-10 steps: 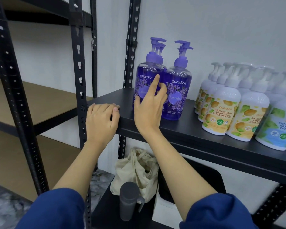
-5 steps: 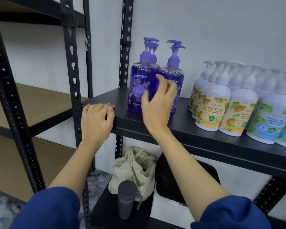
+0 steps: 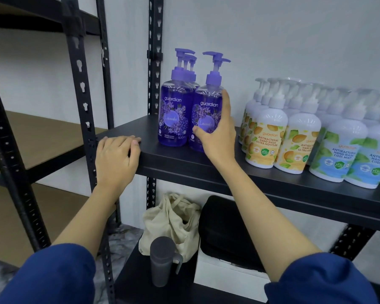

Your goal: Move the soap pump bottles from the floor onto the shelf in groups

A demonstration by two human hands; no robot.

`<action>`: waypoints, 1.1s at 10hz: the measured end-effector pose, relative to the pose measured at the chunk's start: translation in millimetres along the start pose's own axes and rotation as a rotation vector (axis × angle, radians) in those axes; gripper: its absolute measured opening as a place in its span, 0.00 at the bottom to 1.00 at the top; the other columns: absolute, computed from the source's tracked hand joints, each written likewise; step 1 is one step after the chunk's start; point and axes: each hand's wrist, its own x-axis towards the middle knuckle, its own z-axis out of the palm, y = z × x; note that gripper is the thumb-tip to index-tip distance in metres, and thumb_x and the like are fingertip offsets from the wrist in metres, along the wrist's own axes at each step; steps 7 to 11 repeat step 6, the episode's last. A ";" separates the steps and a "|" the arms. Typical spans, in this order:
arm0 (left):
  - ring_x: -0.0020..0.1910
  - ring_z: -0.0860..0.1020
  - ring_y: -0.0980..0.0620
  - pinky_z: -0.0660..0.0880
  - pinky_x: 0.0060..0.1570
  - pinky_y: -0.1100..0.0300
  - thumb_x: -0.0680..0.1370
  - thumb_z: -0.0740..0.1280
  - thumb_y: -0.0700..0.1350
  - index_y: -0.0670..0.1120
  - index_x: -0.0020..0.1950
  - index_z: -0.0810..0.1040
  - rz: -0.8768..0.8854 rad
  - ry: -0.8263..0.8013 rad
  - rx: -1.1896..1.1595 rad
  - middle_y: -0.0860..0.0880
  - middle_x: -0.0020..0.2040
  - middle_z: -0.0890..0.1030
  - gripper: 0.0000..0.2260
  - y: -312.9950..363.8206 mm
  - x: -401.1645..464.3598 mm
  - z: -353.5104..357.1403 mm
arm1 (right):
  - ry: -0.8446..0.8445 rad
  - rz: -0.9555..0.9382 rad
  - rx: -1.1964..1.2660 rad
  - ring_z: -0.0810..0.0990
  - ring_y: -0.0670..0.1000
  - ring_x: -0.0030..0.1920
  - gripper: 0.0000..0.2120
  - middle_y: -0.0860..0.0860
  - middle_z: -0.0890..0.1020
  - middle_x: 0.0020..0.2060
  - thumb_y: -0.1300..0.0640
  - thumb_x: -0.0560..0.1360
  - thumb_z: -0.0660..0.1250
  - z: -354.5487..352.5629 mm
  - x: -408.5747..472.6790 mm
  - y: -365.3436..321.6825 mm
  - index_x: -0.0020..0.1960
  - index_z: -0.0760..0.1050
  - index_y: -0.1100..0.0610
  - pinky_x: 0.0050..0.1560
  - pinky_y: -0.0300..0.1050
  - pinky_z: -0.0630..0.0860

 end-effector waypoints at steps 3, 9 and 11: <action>0.50 0.78 0.43 0.67 0.61 0.45 0.80 0.51 0.47 0.42 0.52 0.83 0.000 -0.006 -0.007 0.45 0.50 0.84 0.20 -0.3 0.5 -1.1 | 0.010 -0.012 -0.038 0.71 0.47 0.62 0.44 0.53 0.69 0.66 0.62 0.71 0.72 0.4 0.8 3.6 0.77 0.49 0.47 0.48 0.23 0.67; 0.67 0.71 0.43 0.58 0.70 0.42 0.80 0.50 0.53 0.44 0.66 0.75 -0.101 -0.211 0.015 0.44 0.65 0.76 0.23 2.0 3.8 -14.6 | -0.080 0.014 -0.182 0.72 0.51 0.64 0.36 0.53 0.72 0.66 0.60 0.72 0.69 -19.3 -25.1 -2.6 0.75 0.55 0.52 0.61 0.49 0.74; 0.67 0.71 0.43 0.58 0.70 0.42 0.80 0.50 0.53 0.44 0.66 0.75 -0.101 -0.211 0.015 0.44 0.65 0.76 0.23 2.0 3.8 -14.6 | -0.080 0.014 -0.182 0.72 0.51 0.64 0.36 0.53 0.72 0.66 0.60 0.72 0.69 -19.3 -25.1 -2.6 0.75 0.55 0.52 0.61 0.49 0.74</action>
